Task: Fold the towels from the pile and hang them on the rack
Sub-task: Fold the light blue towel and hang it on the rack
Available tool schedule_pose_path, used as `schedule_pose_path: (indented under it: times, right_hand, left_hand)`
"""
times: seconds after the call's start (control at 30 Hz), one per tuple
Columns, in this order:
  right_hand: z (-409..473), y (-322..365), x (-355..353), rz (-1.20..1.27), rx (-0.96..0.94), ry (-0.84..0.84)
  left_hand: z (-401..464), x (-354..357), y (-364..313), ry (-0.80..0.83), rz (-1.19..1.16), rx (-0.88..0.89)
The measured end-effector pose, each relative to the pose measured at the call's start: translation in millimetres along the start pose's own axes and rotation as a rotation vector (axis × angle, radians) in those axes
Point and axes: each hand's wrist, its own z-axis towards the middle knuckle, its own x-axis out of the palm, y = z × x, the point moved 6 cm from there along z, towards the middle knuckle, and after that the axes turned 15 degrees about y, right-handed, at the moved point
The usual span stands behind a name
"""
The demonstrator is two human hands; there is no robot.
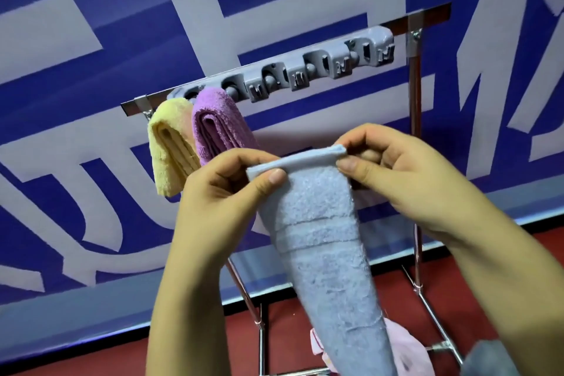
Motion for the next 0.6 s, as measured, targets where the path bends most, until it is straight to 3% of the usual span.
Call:
schedule_pose_path:
  times: [0.17,0.37,0.6]
  right_hand:
    - [0,-1,3,-0.053,-0.043,-0.044]
    - [7,10,15,-0.157,-0.081,-0.008]
    - [4,5,9,-0.073,-0.066,-0.053]
  left_hand:
    - [2,-5,-16,0.054,0.307,0.002]
    - [16,19,-39,0.312,0.577,0.046]
    - [24,23,-42,0.353,0.625,0.066]
